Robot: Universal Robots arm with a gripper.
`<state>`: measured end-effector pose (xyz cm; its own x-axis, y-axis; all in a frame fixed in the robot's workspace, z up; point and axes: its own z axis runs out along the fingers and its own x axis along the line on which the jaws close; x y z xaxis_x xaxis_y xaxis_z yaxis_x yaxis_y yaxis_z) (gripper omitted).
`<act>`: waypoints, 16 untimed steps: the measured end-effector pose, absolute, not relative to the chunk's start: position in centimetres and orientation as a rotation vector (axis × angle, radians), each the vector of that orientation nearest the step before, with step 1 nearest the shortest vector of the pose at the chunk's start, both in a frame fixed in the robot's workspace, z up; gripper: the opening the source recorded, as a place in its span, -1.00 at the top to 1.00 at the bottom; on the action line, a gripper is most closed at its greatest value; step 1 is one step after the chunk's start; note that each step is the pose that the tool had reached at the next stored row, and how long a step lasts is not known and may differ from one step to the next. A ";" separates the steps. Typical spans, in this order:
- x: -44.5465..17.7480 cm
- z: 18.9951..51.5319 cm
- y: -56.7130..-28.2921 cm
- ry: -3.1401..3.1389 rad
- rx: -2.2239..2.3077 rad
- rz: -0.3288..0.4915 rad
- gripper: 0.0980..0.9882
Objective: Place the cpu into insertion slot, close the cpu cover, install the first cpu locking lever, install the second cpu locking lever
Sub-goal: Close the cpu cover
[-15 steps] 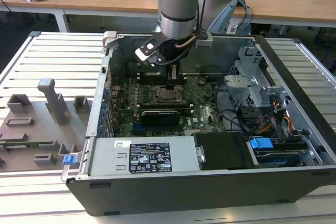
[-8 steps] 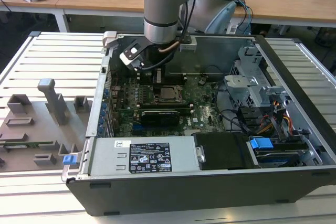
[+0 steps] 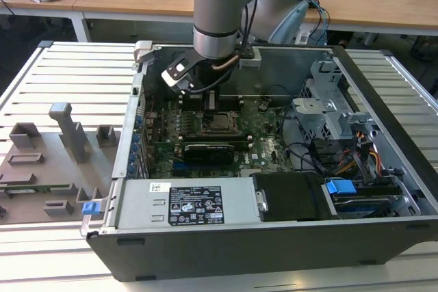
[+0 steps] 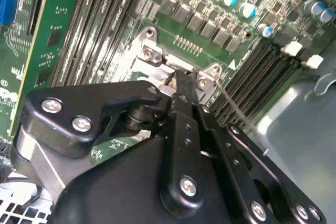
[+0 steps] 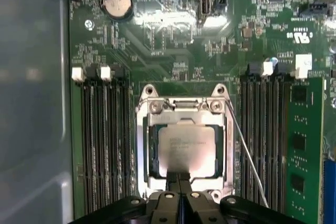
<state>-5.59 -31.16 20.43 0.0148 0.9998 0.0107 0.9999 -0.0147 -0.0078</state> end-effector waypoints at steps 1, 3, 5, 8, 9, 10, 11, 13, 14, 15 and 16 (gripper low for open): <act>-5.5 20.5 -31.1 -2.195 -2.227 -0.005 0.98; -5.4 21.4 -31.2 -2.194 -2.226 -0.003 0.98; -5.1 22.0 -31.2 -2.190 -2.222 0.000 0.98; -4.4 22.0 -31.7 -2.181 -2.213 0.017 0.98; -4.2 22.0 -32.2 -2.177 -2.208 0.020 0.98; -4.1 22.0 -32.4 -2.173 -2.205 0.021 0.98; -3.9 22.0 -32.6 -2.171 -2.202 0.022 0.98; -2.6 21.9 -32.7 -2.159 -2.190 0.033 0.98; -2.3 21.9 -32.7 -2.157 -2.188 0.035 0.98; -2.1 21.9 -32.7 -2.157 -2.188 0.036 0.98; -2.1 22.4 -32.7 -2.157 -2.188 0.036 0.98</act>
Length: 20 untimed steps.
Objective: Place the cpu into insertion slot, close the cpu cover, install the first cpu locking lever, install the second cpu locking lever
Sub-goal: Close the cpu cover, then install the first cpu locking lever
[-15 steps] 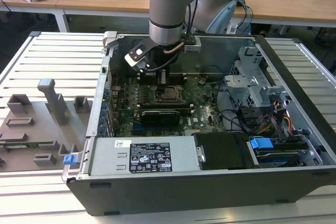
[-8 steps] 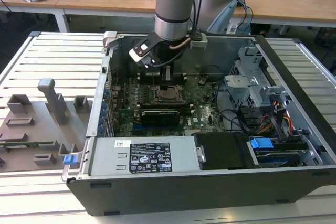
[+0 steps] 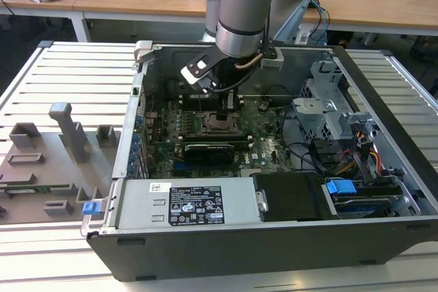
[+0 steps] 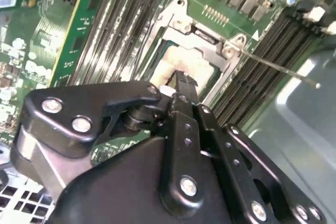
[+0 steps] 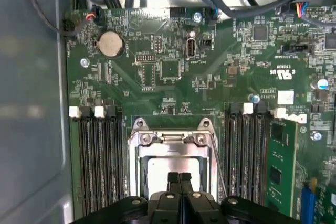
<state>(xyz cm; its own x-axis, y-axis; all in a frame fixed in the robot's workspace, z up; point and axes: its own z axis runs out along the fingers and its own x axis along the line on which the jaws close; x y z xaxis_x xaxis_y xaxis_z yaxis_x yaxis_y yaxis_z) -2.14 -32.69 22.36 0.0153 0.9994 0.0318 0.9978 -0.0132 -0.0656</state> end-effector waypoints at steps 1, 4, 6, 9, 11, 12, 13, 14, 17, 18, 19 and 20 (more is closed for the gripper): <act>-2.1 23.6 -32.7 -2.157 -2.188 0.036 0.98; -2.1 25.9 -32.7 -2.157 -2.188 0.036 0.98; -2.1 27.7 -32.7 -2.157 -2.188 0.036 0.98; -2.1 28.1 -32.7 -2.157 -2.188 0.035 0.98; -2.1 28.1 -32.7 -2.157 -2.188 0.036 0.98; -2.1 28.2 -32.7 -2.157 -2.188 0.036 0.98; -2.1 28.2 -32.7 -2.157 -2.188 0.036 0.98; -2.1 28.2 -32.7 -2.157 -2.188 0.036 0.98; -2.1 28.2 -32.7 -2.157 -2.188 0.036 0.98; -2.1 28.2 -32.7 -2.158 -2.186 0.036 0.98; -2.1 28.2 -32.7 -2.161 -2.184 0.036 0.98; -2.1 28.2 -32.7 -2.166 -2.179 0.036 0.98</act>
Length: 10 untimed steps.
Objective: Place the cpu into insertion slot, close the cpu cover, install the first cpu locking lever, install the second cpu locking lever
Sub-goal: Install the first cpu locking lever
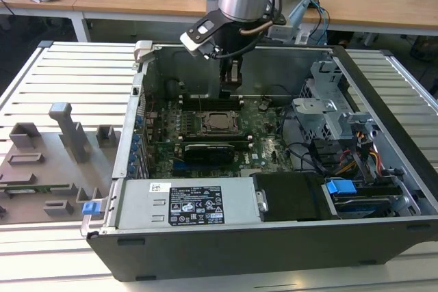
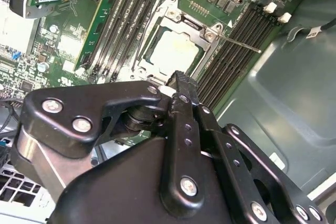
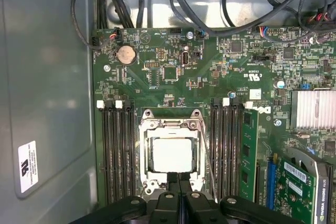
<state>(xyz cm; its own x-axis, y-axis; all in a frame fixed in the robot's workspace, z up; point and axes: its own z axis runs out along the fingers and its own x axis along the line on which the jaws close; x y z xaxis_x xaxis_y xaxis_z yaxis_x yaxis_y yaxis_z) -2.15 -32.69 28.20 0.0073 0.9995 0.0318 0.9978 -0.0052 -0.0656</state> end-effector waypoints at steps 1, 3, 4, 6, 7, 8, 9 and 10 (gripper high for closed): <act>-2.1 28.2 -32.7 -2.178 -2.167 0.037 0.98; -2.1 28.2 -32.7 -2.211 -2.134 0.039 0.98; -2.1 28.2 -32.7 -2.241 -2.102 0.040 0.98; -2.1 28.2 -32.7 -2.307 -2.031 0.043 0.98; -2.1 28.2 -32.7 -2.329 -2.007 0.044 0.98; -2.1 28.2 -32.7 -2.345 -1.988 0.045 0.98; -2.1 28.2 -32.7 -2.376 -1.952 0.047 0.98; -2.1 28.2 -32.7 -2.399 -1.924 0.048 0.98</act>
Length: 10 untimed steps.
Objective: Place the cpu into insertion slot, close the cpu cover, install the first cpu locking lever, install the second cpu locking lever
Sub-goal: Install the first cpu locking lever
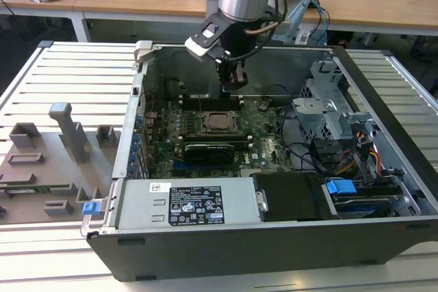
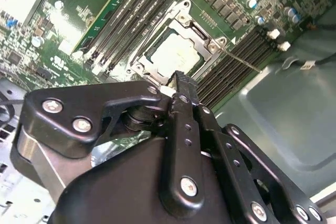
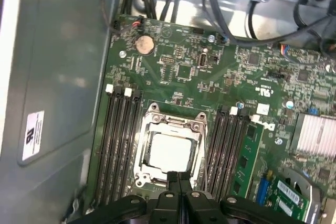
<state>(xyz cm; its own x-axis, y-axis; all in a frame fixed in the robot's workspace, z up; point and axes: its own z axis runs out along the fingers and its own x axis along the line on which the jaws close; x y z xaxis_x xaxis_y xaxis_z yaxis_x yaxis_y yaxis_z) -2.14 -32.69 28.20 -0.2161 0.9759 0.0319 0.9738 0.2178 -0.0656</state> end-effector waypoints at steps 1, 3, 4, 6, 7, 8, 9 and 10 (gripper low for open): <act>-2.1 28.2 -32.7 -2.427 -1.889 0.049 0.98; -2.1 28.2 -32.7 -2.455 -1.854 0.051 0.98; -2.1 28.2 -32.7 -2.461 -1.846 0.051 0.98; -2.1 28.2 -32.7 -2.484 -1.815 0.052 0.98; -2.1 28.2 -32.7 -2.501 -1.793 0.053 0.98; -2.1 28.2 -32.7 -2.511 -1.778 0.054 0.98; -2.1 28.2 -32.7 -2.517 -1.770 0.054 0.98; -2.1 28.2 -32.7 -2.535 -1.745 0.055 0.98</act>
